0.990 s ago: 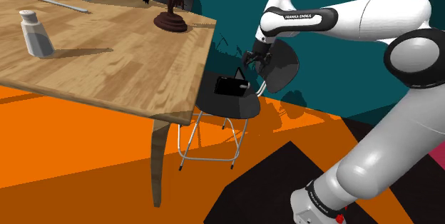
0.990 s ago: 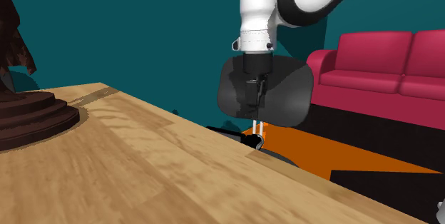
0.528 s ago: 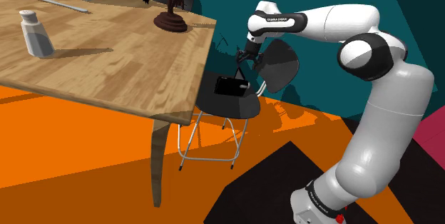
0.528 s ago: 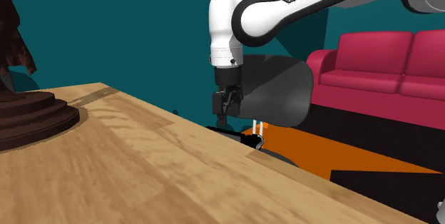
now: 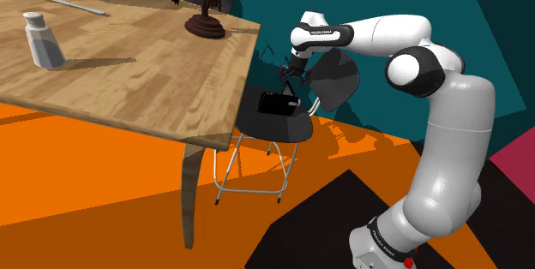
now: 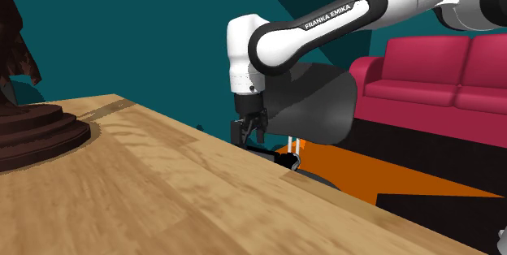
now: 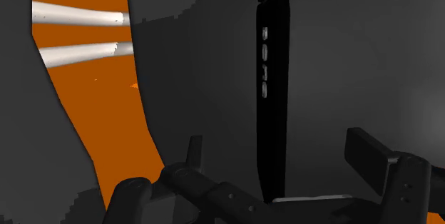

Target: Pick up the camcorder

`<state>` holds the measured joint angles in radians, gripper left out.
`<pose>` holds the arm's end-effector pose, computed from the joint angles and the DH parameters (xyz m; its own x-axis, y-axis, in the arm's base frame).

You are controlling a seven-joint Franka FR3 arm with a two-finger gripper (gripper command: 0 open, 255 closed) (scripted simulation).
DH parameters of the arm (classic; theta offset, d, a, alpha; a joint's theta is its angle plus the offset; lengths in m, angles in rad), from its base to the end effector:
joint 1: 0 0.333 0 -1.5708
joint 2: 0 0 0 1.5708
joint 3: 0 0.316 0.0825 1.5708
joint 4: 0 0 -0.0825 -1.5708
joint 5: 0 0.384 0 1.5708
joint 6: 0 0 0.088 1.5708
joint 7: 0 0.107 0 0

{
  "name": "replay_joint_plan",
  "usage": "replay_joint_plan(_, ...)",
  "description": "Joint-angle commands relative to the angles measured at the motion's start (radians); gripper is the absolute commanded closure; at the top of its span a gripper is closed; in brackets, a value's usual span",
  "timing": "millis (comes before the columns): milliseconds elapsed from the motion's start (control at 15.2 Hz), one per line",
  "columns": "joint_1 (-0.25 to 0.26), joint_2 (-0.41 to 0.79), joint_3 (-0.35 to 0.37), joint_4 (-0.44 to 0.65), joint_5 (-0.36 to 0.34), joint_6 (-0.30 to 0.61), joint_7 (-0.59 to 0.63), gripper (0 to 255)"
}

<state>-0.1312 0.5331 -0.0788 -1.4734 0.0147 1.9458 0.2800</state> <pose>0.6826 -0.1354 0.3647 0.8826 -0.4675 -0.0494 -0.4658 -0.8839 0.0420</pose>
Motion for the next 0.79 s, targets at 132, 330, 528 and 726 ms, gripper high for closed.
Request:
replay_joint_plan(132, -0.001, 0.012, 0.0, -0.015, 0.001, 0.027, 0.0, 0)
replay_joint_plan(330, 0.0, 0.012, 0.001, -0.016, 0.001, 0.028, 0.0, 255)
replay_joint_plan(528, 0.0, 0.012, 0.001, -0.015, 0.001, 0.028, 0.0, 255)
replay_joint_plan(726, 0.0, 0.013, 0.001, -0.014, 0.001, 0.027, 0.001, 255)
